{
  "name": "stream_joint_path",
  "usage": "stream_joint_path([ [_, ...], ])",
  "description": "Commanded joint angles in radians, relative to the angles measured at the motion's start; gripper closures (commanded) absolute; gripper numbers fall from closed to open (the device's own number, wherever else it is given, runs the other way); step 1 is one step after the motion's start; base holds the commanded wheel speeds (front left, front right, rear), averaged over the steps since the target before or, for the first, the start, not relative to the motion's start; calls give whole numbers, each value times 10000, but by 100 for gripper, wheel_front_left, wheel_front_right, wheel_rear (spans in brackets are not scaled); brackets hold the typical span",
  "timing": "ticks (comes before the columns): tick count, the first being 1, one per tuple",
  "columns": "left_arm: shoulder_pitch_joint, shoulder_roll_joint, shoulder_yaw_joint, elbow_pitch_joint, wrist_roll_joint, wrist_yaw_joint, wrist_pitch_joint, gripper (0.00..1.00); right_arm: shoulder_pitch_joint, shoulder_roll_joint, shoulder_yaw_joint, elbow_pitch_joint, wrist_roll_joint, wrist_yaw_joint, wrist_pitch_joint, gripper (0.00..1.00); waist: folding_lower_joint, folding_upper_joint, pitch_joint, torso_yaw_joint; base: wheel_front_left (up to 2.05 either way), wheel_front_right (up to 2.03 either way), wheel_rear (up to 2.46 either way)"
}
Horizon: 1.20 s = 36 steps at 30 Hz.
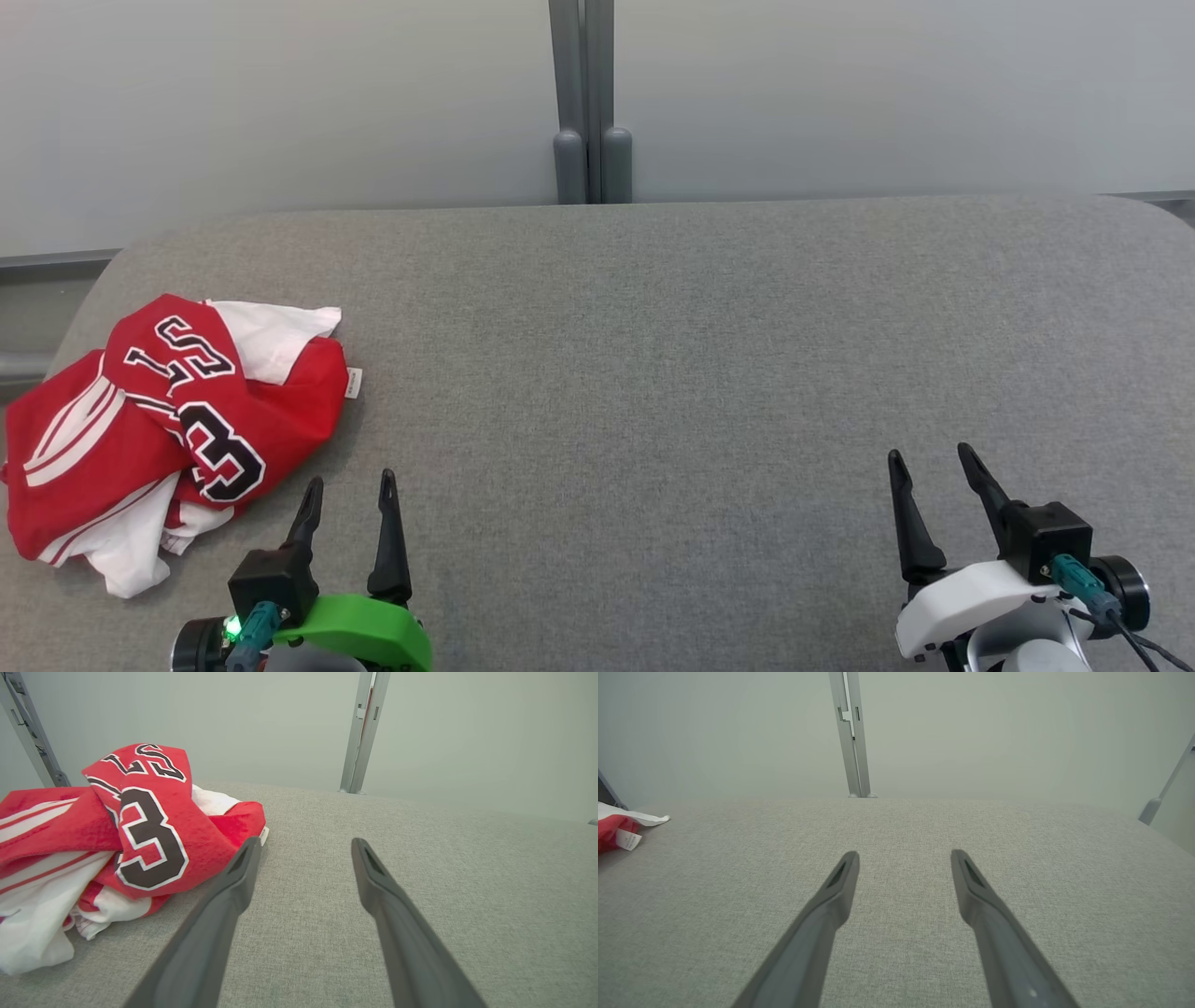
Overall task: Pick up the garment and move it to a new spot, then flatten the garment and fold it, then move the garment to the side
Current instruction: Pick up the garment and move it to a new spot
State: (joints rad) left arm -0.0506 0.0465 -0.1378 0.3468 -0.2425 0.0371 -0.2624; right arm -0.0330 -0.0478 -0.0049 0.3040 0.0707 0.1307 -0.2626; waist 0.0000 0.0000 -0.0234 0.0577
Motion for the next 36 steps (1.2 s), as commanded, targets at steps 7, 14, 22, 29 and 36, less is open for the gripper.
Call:
stream_joint_path([
  [7, -36, 68, 0, 8, -17, 50, -37, 0, 93, -43, -40, -38, 178, 1, -35, 0, 0, 0, 37, 690, 0, 0, 0],
  [14, 85, 67, 264, -43, -139, 84, -24, 0, 224, -43, 27, -106, 338, -1, -35, 0, 0, 0, -26, 1958, 0, 0, 0],
  [22, 251, 62, 635, -32, -85, 43, -26, 0, 245, -43, 41, -104, 434, -1, -35, 0, 0, 0, -136, 3362, 0, 0, 0],
  [29, 406, 62, 882, -119, 3, 79, -26, 0, 282, -43, 171, -118, 577, -3, -35, 0, 0, 0, -181, 4230, 0, 0, 0],
  [36, 495, 61, 1193, -380, -41, 208, -26, 0, 29, -49, 510, -8, 555, -3, -35, 0, 0, 0, -36, 4477, 0, 0, 0],
])
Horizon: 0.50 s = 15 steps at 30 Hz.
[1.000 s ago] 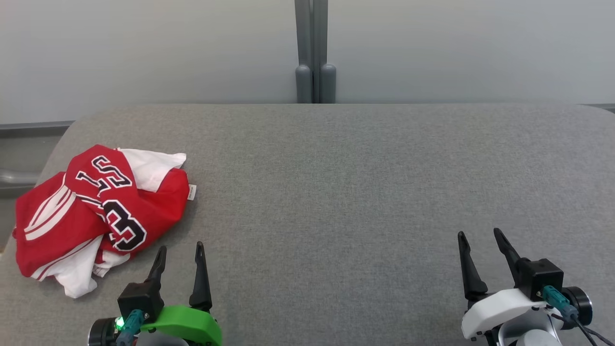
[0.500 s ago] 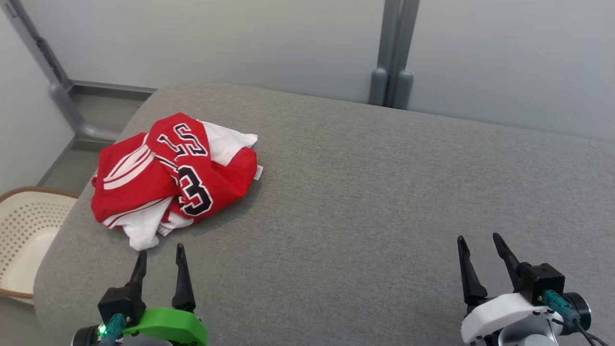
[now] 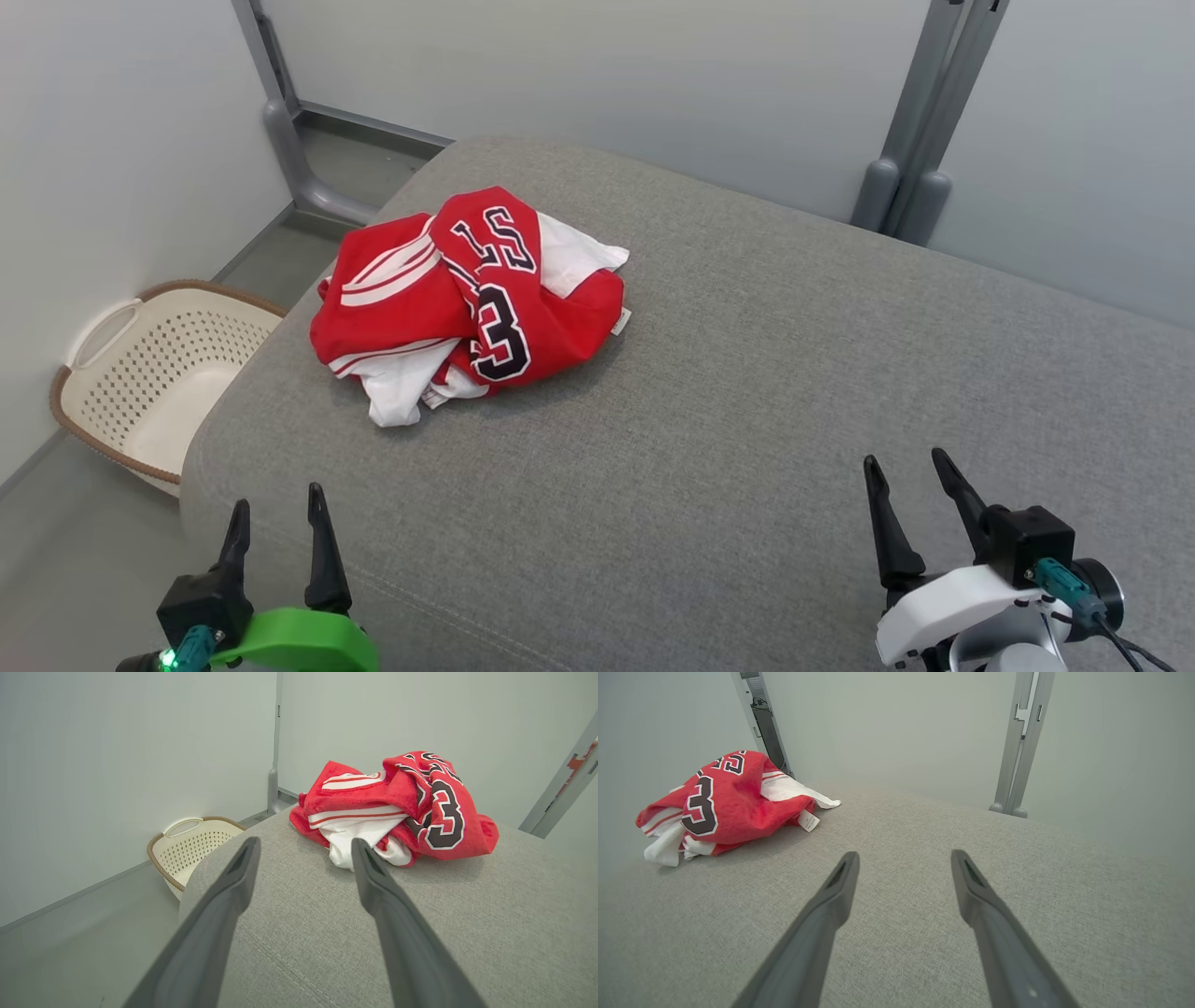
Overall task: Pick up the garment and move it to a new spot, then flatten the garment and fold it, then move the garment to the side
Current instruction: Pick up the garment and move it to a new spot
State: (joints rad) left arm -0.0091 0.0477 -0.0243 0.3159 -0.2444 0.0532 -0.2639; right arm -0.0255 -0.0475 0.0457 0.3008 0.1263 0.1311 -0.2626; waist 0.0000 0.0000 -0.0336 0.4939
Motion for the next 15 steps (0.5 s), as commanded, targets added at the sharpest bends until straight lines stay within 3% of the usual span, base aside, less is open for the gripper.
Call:
stream_joint_path([
  [1, 99, 49, 91, -103, -44, 70, -11, 0, -77, -50, 27, 53, -14, -6, -35, 0, 0, 0, 82, 126, 0, 0, 0],
  [15, -216, 49, 163, 133, -127, 59, -9, 0, -172, -50, 60, 118, -93, -6, -35, 0, 0, 0, 142, 150, 0, 0, 0],
])
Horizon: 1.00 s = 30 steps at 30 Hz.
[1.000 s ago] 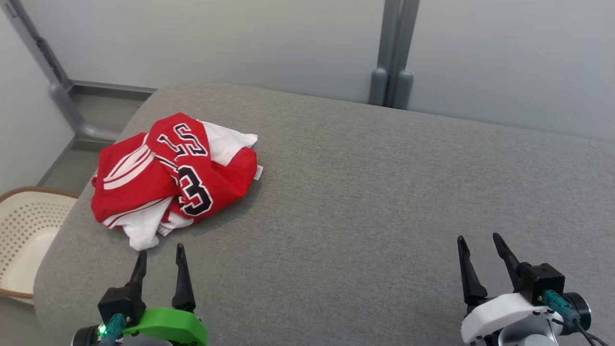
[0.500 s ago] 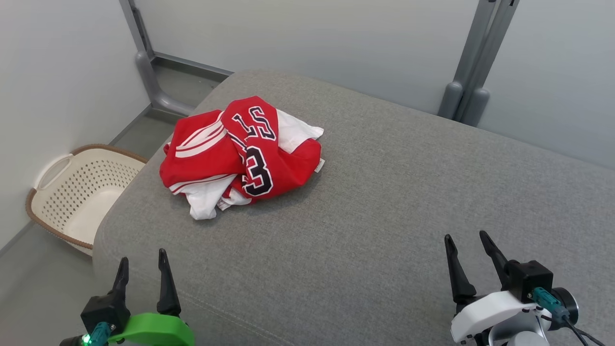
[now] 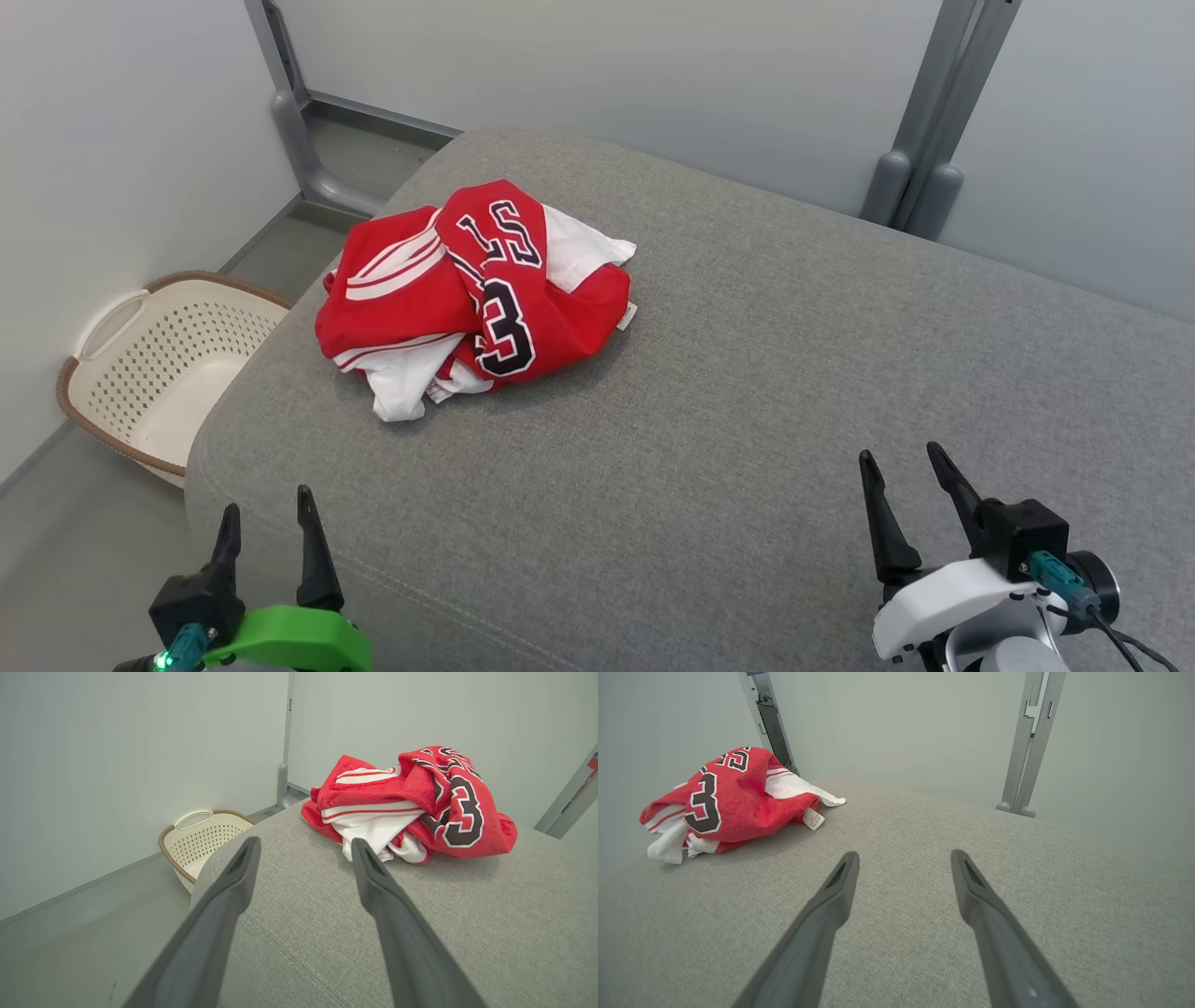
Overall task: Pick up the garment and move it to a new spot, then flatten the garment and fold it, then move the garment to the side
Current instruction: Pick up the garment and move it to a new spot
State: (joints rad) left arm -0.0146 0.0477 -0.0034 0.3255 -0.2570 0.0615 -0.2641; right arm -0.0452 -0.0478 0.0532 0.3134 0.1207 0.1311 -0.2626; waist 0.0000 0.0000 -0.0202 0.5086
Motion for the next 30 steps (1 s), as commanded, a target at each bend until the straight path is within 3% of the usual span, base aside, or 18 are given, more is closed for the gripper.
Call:
stream_joint_path([
  [1, -297, 48, -135, 169, -56, -78, -9, 0, 40, -46, -21, -17, -45, -6, -35, 0, 0, 0, 20, 6, 0, 0, 0],
  [11, -3087, 48, -940, 2809, -1157, -431, 31, 0, 230, -48, 20, -45, -254, -6, -33, 0, 0, 0, 275, -82, 0, 0, 0],
  [21, -6492, 64, -893, 5898, -2261, -959, 572, 0, -51, -46, 464, 0, -1017, -8, -35, 0, 0, 0, 1116, -1482, 0, 0, 0],
  [30, -7956, 130, -574, 7905, -2897, -1046, 1345, 0, -182, -45, 767, -78, -1462, -8, -9, 0, 0, 0, 1649, -2461, 0, 0, 0],
])
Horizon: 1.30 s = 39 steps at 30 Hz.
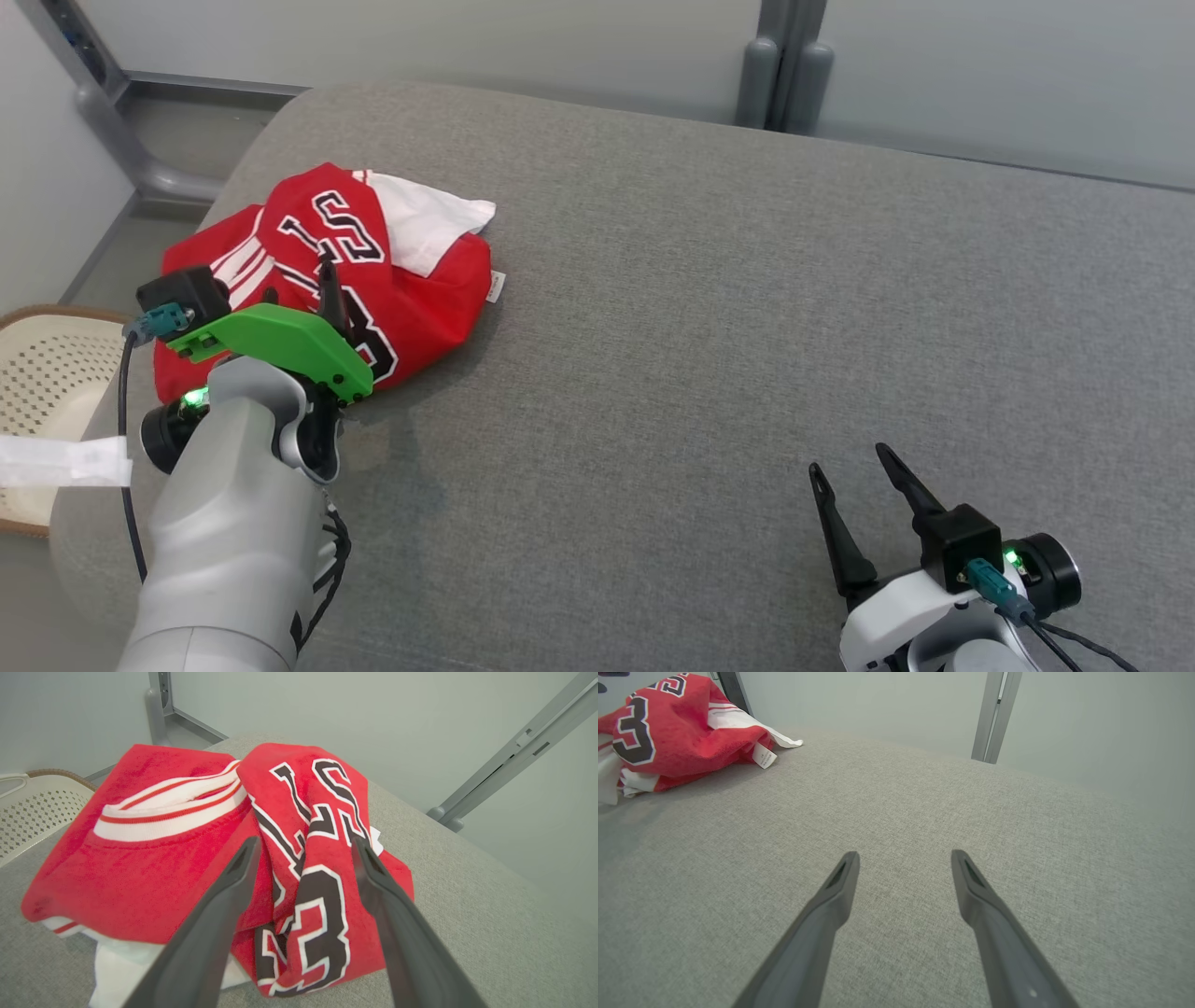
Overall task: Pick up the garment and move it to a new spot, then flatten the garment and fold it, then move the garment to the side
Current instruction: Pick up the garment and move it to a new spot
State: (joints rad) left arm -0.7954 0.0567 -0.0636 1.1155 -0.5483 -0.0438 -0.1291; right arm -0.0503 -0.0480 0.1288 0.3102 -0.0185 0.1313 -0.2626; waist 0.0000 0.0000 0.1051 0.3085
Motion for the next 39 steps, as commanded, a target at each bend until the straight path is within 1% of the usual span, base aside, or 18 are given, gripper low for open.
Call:
stream_joint_path([
  [1, -278, 60, 37, 196, -24, 46, 104, 0, -136, -41, 56, -69, -89, -10, 5, 0, 0, 0, 434, -545, 0, 0, 0],
  [6, -711, 296, -178, 929, 181, 364, 548, 0, -197, -43, 213, -196, -161, -10, 47, 0, 0, 0, 616, -799, 0, 0, 0],
  [10, -913, 556, -373, 1262, 375, 807, 802, 0, -171, -43, 245, -251, -127, -10, 85, 0, 0, 0, 743, -899, 0, 0, 0],
  [11, -929, 592, -474, 1326, 476, 919, 824, 86, -160, -43, 227, -253, -114, -10, 84, 0, 0, 0, 766, -904, 0, 0, 0],
  [12, -939, 614, -516, 1354, 508, 972, 819, 100, -159, -41, 210, -251, -109, -10, 84, 0, 0, 0, 778, -903, 0, 0, 0],
  [20, -1133, 683, -801, 1423, 658, 585, 669, 100, -163, -43, 173, -123, 190, -10, 59, 0, 0, 0, 551, -708, 0, 0, 0],
  [25, -1503, 946, -1116, 1208, 968, 546, 79, 100, -223, -41, 364, 67, 570, -10, 13, 0, 0, 0, 150, -671, 0, 0, 0],
  [27, -1753, 975, -1160, 957, 989, 543, -375, 100, -233, -45, 426, 173, 779, -10, -11, 0, 0, 0, -107, -737, 0, 0, 0],
  [30, -1982, 1058, -1268, 572, 1123, 373, -900, 100, -235, -43, 450, 288, 1066, -10, -17, 0, 0, 0, -449, -938, 0, 0, 0],
  [33, -2258, 1040, -1478, 60, 1336, 233, -1158, 100, -225, -41, 412, 294, 1275, -10, -31, 0, 0, 0, -703, -1173, 0, 0, 0],
  [39, -2622, 765, -1841, -1397, 1720, 181, -1352, 100, 5, -43, 324, 165, 1562, -10, -31, 0, 0, 0, -1067, -1849, 0, 0, 0],
])
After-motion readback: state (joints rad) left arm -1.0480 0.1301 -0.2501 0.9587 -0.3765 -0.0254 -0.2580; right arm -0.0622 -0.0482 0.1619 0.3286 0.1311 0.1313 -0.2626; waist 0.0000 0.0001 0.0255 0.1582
